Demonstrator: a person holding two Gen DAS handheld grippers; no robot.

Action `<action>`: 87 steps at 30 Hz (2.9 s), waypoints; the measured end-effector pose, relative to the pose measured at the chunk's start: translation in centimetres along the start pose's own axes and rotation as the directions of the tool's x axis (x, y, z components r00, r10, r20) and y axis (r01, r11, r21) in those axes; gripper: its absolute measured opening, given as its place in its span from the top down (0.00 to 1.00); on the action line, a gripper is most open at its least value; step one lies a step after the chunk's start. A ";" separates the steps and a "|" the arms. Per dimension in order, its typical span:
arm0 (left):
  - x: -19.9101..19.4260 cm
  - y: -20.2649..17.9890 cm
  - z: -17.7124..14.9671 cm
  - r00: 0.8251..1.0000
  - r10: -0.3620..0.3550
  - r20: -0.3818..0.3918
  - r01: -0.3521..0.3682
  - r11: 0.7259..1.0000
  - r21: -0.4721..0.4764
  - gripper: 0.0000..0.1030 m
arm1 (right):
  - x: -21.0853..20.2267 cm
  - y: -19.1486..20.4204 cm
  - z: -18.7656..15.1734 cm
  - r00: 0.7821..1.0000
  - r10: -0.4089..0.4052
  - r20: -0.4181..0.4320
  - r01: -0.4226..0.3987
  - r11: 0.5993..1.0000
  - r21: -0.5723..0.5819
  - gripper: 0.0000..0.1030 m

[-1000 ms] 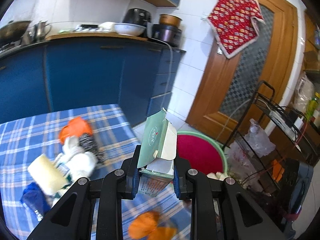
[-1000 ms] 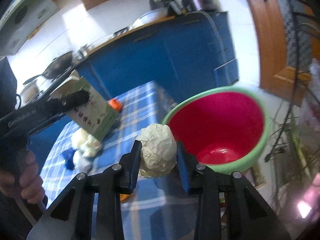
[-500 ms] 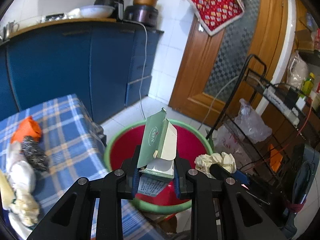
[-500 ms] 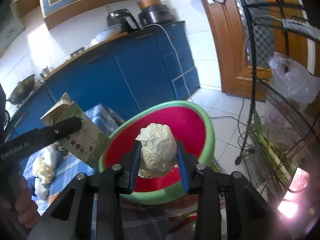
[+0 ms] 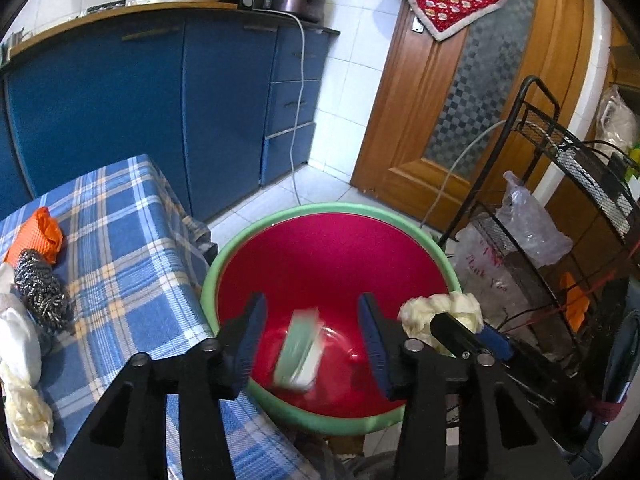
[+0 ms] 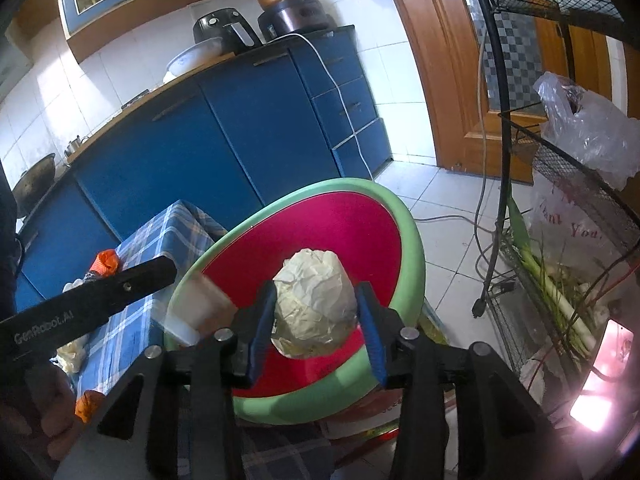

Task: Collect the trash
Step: 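Lower the green carton into the red bucket and open the left tool, then grasp the blue mesh bag with the left tool while the right tool grasps the orange bag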

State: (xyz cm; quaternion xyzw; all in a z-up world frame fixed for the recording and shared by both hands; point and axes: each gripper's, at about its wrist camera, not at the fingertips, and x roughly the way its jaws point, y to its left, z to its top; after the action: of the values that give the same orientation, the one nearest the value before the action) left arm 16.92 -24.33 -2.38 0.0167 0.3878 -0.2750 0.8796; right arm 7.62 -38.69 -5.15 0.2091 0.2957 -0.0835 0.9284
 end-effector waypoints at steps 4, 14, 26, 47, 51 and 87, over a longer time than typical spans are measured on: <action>-0.1 -0.2 0.1 1.000 0.023 0.000 -0.023 1.000 0.011 0.51 | -0.2 -0.1 0.1 1.000 -0.001 0.004 0.001 1.000 0.006 0.55; -1.8 0.5 0.2 0.999 0.052 0.011 -0.052 0.999 -0.003 0.51 | -1.2 0.6 0.1 1.000 -0.008 0.021 0.008 1.000 -0.001 0.52; -6.1 1.5 0.0 0.995 0.070 0.073 -0.068 0.997 -0.025 0.51 | -4.1 3.2 0.0 0.999 0.009 0.053 -0.007 0.999 -0.048 0.48; -15.6 8.7 -2.9 0.958 0.248 0.146 -0.229 0.964 -0.132 0.46 | -6.8 10.4 -1.6 0.997 0.078 0.019 -0.074 0.985 -0.155 0.40; -17.1 10.9 -3.8 0.947 0.290 0.137 -0.268 0.950 -0.161 0.43 | -6.6 11.9 -2.2 0.996 0.083 -0.019 -0.085 0.981 -0.173 0.38; -14.6 23.5 -11.4 0.923 0.374 -0.091 -0.379 0.840 -0.390 0.36 | -3.1 17.7 -8.4 0.962 0.050 -0.270 -0.136 0.941 -0.310 0.24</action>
State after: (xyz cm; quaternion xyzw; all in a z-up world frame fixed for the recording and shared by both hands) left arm 12.85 5.24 -4.57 -0.0860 0.4298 -0.0119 0.8988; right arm 5.77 -19.01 -3.52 0.0758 0.4134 0.0387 0.9066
